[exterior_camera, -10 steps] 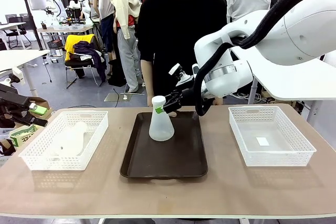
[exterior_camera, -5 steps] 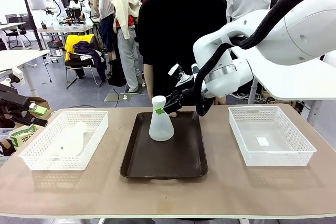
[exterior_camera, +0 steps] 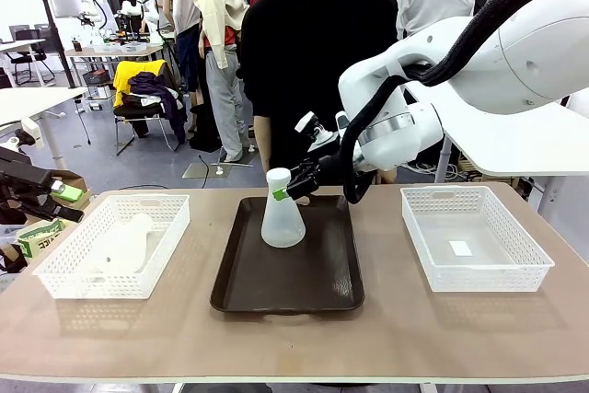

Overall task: Prepare the laboratory tools.
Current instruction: Pick up the Big flask that the person points to.

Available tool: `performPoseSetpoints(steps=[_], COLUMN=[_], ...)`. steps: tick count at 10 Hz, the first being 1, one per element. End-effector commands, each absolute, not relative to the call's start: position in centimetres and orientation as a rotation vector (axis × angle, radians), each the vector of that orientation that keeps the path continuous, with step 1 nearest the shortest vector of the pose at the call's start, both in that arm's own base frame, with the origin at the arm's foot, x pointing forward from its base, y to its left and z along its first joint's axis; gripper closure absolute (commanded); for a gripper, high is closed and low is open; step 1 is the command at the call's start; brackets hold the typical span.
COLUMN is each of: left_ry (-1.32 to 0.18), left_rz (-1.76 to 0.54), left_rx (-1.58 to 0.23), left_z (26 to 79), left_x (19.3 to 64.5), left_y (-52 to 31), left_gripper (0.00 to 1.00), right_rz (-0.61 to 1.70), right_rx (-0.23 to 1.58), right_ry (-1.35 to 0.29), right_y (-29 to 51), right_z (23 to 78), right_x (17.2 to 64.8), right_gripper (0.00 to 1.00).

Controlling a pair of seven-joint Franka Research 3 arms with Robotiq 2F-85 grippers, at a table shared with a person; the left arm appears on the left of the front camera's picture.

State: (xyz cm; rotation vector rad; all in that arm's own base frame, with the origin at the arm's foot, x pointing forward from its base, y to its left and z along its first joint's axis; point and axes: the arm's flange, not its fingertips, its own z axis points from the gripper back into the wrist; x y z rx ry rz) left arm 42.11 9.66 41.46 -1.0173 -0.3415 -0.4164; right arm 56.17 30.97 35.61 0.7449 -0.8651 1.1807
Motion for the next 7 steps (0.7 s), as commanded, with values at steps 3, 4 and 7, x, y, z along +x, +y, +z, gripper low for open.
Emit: performPoseSetpoints(steps=[3, 4, 7], left_ry=[-0.344, -0.344, -0.344], left_rz=[-0.421, -0.421, -0.421], left_rx=[-1.020, -1.020, -1.020], left_z=[41.6, 41.6, 41.6], left_x=[42.0, 42.0, 42.0], left_y=[9.8, 9.8, 9.8], left_gripper=[0.00, 0.00, 0.00], right_rz=[1.222, 1.214, 1.124], right_rx=[0.744, 0.754, 0.707], right_ry=[-0.838, -0.823, -0.784], right_y=[30.4, 29.6, 24.0], right_z=[37.6, 38.2, 39.9], right_x=[56.1, 56.0, 56.7], right_gripper=[0.00, 0.00, 0.00])
